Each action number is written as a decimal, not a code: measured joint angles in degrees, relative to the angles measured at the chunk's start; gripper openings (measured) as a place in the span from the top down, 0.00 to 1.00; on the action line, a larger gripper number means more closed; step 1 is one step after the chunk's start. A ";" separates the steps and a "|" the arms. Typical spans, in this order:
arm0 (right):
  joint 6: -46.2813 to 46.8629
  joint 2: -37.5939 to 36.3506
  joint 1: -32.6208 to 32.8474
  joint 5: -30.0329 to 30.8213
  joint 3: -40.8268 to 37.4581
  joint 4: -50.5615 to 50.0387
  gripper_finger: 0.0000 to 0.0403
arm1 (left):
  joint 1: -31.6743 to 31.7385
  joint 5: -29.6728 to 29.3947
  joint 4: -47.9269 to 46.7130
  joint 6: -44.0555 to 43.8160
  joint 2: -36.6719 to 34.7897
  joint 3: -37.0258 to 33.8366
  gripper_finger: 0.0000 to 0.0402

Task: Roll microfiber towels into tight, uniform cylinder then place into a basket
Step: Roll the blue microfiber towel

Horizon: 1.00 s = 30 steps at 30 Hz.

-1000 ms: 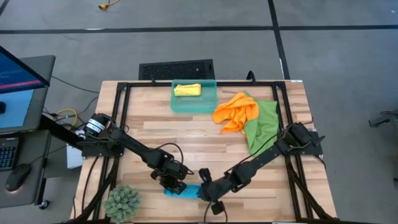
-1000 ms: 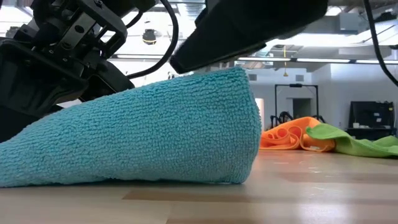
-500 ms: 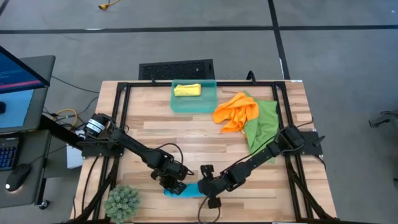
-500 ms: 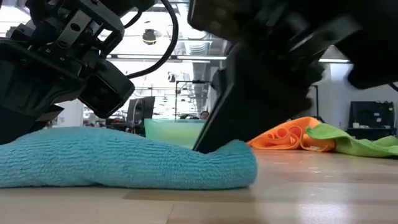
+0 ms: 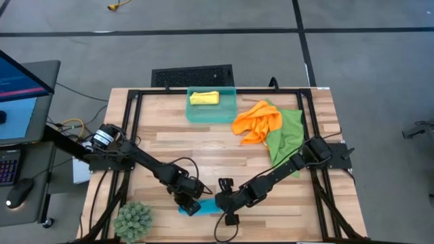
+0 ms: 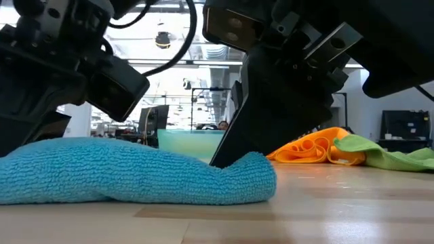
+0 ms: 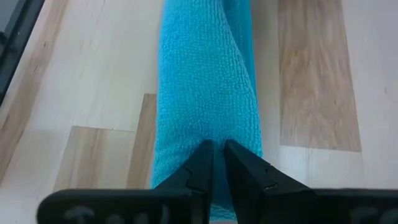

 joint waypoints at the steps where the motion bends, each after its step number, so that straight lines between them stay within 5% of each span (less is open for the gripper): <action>1: 0.00 0.00 0.00 0.00 -0.02 -0.02 0.83 | -0.34 -0.81 0.47 0.14 -0.02 -0.02 0.85; 9: 0.00 0.04 0.00 -0.02 -0.06 -0.07 0.83 | -2.37 -3.73 1.68 2.58 -0.24 0.09 0.66; 17: 0.02 0.08 0.00 -0.02 -0.08 -0.26 0.83 | -2.86 -6.27 1.42 6.78 -2.69 -0.06 0.63; 30: 0.04 0.11 -0.11 -0.11 -0.14 -0.40 0.83 | -11.04 -29.57 -4.73 7.77 -15.62 -0.19 0.64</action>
